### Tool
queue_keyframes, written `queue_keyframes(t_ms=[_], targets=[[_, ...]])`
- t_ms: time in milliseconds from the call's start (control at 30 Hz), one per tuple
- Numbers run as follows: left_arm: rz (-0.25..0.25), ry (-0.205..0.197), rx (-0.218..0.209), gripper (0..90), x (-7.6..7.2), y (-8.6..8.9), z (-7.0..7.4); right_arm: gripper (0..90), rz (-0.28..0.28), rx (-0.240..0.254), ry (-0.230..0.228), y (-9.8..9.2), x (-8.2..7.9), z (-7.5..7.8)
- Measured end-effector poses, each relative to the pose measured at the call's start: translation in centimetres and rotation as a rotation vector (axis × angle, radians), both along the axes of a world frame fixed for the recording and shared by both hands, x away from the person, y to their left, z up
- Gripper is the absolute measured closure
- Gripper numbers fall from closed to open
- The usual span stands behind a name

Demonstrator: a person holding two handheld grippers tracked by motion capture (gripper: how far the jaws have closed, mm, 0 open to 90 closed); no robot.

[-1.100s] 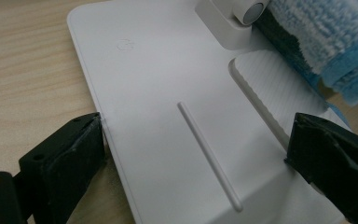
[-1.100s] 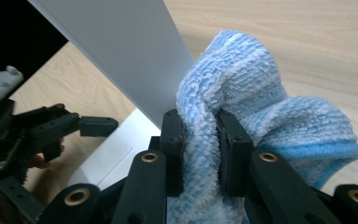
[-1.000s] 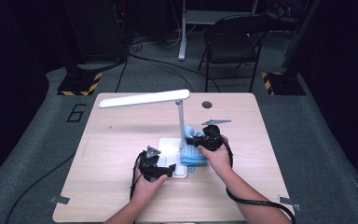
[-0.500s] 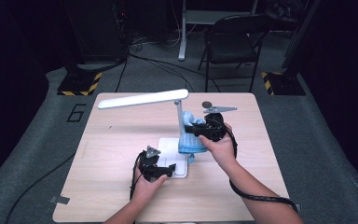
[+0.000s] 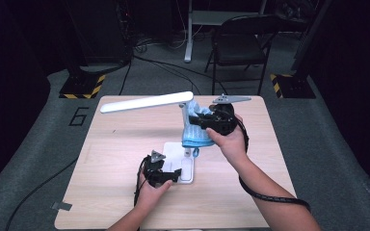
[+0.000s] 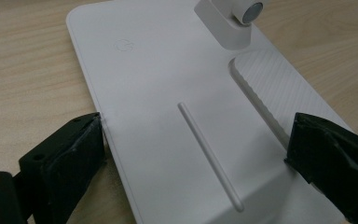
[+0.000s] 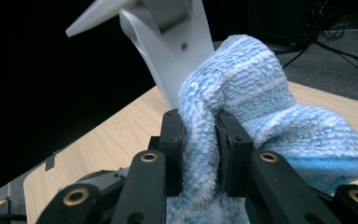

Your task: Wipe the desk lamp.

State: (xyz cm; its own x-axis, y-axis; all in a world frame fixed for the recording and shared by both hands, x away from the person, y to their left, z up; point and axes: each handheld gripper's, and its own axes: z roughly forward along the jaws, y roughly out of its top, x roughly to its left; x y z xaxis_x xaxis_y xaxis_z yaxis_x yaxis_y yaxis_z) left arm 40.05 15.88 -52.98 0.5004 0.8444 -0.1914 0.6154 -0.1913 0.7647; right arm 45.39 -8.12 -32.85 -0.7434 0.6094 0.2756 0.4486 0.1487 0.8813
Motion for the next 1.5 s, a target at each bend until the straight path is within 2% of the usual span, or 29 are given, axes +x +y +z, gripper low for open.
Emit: queue_keyframes(t_ms=[133,367,633,833,1067,1300,1333,1500], targets=[[0.002,0.007,-0.01,3.8,0.0,0.0,0.0,73.9,0.005,-0.003,-0.019,0.2,-0.1,1.0],[-0.008,-0.006,0.014,3.8,0.1,0.0,0.0,73.7,0.007,0.021,-0.048,0.0,-0.3,2.4],[-0.002,-0.006,0.012,3.8,0.0,0.0,0.0,73.3,0.008,0.043,-0.064,-0.3,-0.4,3.1],[-0.005,-0.008,0.017,3.8,0.0,0.0,0.0,73.8,0.011,0.06,-0.062,-0.4,-0.2,2.5],[-0.005,-0.009,0.015,3.8,0.0,0.0,0.0,74.0,0.009,0.048,-0.054,-0.5,-0.1,1.5],[-0.004,-0.006,0.015,3.8,0.0,0.0,0.0,74.1,0.002,0.033,-0.018,-0.7,-0.1,-0.4],[0.002,-0.001,0.005,3.8,0.0,-0.1,0.0,74.2,0.003,0.031,-0.012,-0.7,0.0,-0.8],[-0.009,-0.001,0.017,3.9,0.0,0.0,0.0,74.2,-0.003,0.014,0.01,-0.6,0.2,-2.4]])
